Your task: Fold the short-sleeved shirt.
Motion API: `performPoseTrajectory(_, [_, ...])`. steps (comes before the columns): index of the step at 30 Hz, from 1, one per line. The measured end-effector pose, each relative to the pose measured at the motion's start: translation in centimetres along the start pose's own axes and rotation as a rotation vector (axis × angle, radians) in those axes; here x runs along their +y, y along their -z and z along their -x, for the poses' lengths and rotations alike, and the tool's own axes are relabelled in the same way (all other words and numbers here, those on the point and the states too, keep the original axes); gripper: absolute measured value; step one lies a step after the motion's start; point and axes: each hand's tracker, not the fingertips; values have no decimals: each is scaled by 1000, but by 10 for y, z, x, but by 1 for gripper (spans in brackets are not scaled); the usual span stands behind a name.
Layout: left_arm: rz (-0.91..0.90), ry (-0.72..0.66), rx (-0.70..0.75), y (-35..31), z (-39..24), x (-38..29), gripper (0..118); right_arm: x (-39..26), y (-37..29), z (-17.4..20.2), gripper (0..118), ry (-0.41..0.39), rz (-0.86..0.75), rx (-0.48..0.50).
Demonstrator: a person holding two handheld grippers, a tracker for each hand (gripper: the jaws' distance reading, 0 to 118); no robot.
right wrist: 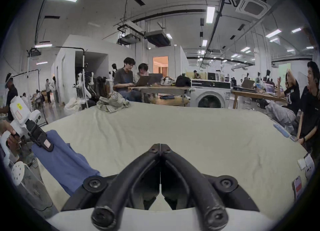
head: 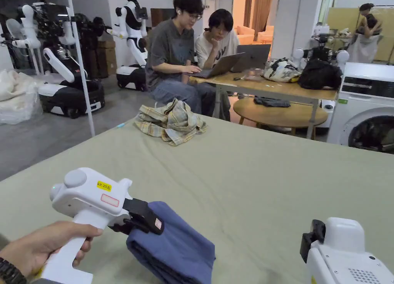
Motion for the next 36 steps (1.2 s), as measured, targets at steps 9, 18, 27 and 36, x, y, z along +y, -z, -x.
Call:
performPoseTrajectory(9, [-64,-78,250,-89,64,45,24,16,33,73,0,-46,-4,83])
performPoseTrajectory(18, [-29,-72,524,-117,99,74,24,15,43,109,0,-74,24,149])
performPoseTrajectory(27, [-35,-49,671,-104,124,73,52,6,49,110,0,-95,61,162])
performPoseTrajectory(36, [-154,50,780,-130,110,75,52,7,43,97,0,-91,59,142])
